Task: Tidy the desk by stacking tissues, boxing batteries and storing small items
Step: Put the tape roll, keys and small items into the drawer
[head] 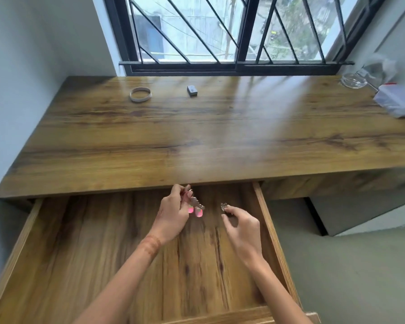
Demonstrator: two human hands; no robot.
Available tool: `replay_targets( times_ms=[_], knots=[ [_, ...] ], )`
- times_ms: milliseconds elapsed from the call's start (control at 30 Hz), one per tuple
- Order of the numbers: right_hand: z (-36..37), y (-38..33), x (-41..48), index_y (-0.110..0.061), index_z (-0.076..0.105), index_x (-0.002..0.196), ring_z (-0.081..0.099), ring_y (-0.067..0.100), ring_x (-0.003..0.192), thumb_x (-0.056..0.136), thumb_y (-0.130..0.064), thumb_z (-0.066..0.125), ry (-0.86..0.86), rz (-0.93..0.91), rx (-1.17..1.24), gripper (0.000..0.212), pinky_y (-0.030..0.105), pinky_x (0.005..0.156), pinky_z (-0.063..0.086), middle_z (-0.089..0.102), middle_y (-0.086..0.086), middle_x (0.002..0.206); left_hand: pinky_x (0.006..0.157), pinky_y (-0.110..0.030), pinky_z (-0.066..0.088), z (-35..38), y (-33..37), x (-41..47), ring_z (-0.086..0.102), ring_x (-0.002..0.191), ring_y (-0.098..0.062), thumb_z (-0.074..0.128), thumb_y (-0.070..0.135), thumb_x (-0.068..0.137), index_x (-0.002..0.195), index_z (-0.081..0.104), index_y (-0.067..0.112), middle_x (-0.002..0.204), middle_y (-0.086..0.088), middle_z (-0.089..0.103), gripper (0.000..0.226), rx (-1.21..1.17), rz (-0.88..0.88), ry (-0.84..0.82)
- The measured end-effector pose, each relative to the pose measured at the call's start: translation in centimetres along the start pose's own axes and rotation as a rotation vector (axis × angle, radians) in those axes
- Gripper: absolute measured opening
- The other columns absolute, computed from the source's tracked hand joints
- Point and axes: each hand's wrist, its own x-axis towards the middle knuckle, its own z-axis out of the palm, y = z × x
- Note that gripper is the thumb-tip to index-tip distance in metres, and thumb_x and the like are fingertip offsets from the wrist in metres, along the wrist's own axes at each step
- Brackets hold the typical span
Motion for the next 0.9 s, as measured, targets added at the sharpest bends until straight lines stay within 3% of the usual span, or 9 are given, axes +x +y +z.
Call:
replay_targets(
  times_ms=[67, 133, 267, 333, 433, 533, 700, 833, 900],
  knots=[
    [-0.3, 0.6, -1.6, -0.009, 0.068, 0.107, 0.065, 0.011, 0.095, 0.081, -0.011, 0.068, -0.014, 0.047, -0.004, 0.025, 0.018, 0.089, 0.048, 0.070, 0.003, 0.102, 0.062, -0.013, 0.041, 1.0, 0.7, -1.3, 0.060, 0.072, -0.006, 0.042, 0.017, 0.097, 0.087, 0.047, 0.017, 0.102, 0.001, 0.067, 0.011, -0.098, -0.024, 0.015],
    [-0.6, 1.2, -3.2, -0.009, 0.068, 0.106, 0.064, 0.007, 0.092, 0.081, -0.011, 0.069, -0.045, 0.073, -0.024, 0.025, 0.016, 0.087, 0.048, 0.071, 0.002, 0.100, 0.048, -0.007, 0.036, 2.2, 0.6, -2.8, 0.051, 0.053, 0.004, 0.041, 0.017, 0.097, 0.085, 0.045, 0.012, 0.103, 0.004, 0.066, 0.014, -0.148, -0.041, 0.001],
    [-1.5, 2.9, -6.3, -0.013, 0.069, 0.104, 0.062, 0.003, 0.088, 0.082, -0.011, 0.067, -0.147, 0.162, -0.085, 0.022, 0.008, 0.083, 0.044, 0.070, -0.002, 0.098, 0.041, -0.011, 0.029, 4.3, -0.7, -6.0, 0.043, 0.039, 0.000, 0.039, 0.018, 0.098, 0.086, 0.044, 0.006, 0.094, -0.006, 0.069, 0.017, -0.163, -0.105, -0.145],
    [-1.8, 3.9, -7.4, -0.013, 0.069, 0.103, 0.063, 0.005, 0.089, 0.084, -0.012, 0.065, -0.210, 0.233, -0.119, 0.019, 0.012, 0.084, 0.047, 0.071, -0.001, 0.097, 0.045, -0.011, 0.037, 5.2, -1.7, -7.2, 0.053, 0.050, 0.002, 0.037, 0.016, 0.098, 0.084, 0.042, 0.009, 0.087, -0.003, 0.065, 0.017, -0.158, -0.162, -0.234],
    [-1.8, 4.9, -8.0, -0.011, 0.069, 0.102, 0.064, 0.010, 0.092, 0.086, -0.012, 0.062, -0.280, 0.287, -0.166, 0.018, 0.021, 0.086, 0.050, 0.071, 0.001, 0.098, 0.062, -0.020, 0.053, 6.5, -3.0, -8.2, 0.064, 0.071, -0.014, 0.035, 0.014, 0.099, 0.078, 0.039, 0.017, 0.086, -0.008, 0.064, 0.021, -0.115, -0.246, -0.316],
    [-1.2, 5.1, -7.7, -0.010, 0.069, 0.104, 0.064, 0.013, 0.094, 0.086, -0.012, 0.061, -0.306, 0.307, -0.184, 0.019, 0.024, 0.088, 0.050, 0.070, 0.002, 0.100, 0.045, -0.016, 0.044, 7.6, -3.6, -8.2, 0.054, 0.053, -0.012, 0.035, 0.010, 0.098, 0.079, 0.038, 0.011, 0.077, -0.013, 0.061, 0.019, -0.080, -0.321, -0.338],
    [0.5, 5.2, -6.3, -0.009, 0.069, 0.096, 0.064, 0.020, 0.092, 0.085, -0.010, 0.060, -0.325, 0.267, -0.253, 0.014, 0.030, 0.083, 0.051, 0.069, 0.006, 0.097, 0.039, -0.010, 0.038, 9.2, -4.3, -6.7, 0.048, 0.055, -0.006, 0.043, 0.013, 0.096, 0.073, 0.040, 0.012, 0.080, -0.009, 0.055, 0.023, -0.003, -0.362, -0.212],
    [1.5, 4.9, -5.2, -0.008, 0.067, 0.094, 0.062, 0.020, 0.089, 0.086, -0.006, 0.057, -0.311, 0.193, -0.301, 0.013, 0.030, 0.079, 0.051, 0.067, 0.005, 0.096, 0.063, -0.023, 0.037, 9.8, -4.9, -5.3, 0.052, 0.073, -0.017, 0.049, 0.026, 0.094, 0.079, 0.048, 0.012, 0.092, -0.012, 0.061, 0.020, 0.132, -0.358, -0.152],
    [2.0, 4.9, -4.9, -0.008, 0.065, 0.094, 0.061, 0.020, 0.088, 0.085, -0.005, 0.057, -0.310, 0.163, -0.322, 0.012, 0.032, 0.078, 0.052, 0.066, 0.005, 0.096, 0.066, -0.025, 0.037, 9.8, -4.9, -4.7, 0.053, 0.078, -0.018, 0.052, 0.027, 0.092, 0.085, 0.055, 0.010, 0.091, -0.011, 0.063, 0.019, 0.195, -0.348, -0.131]
  ],
)
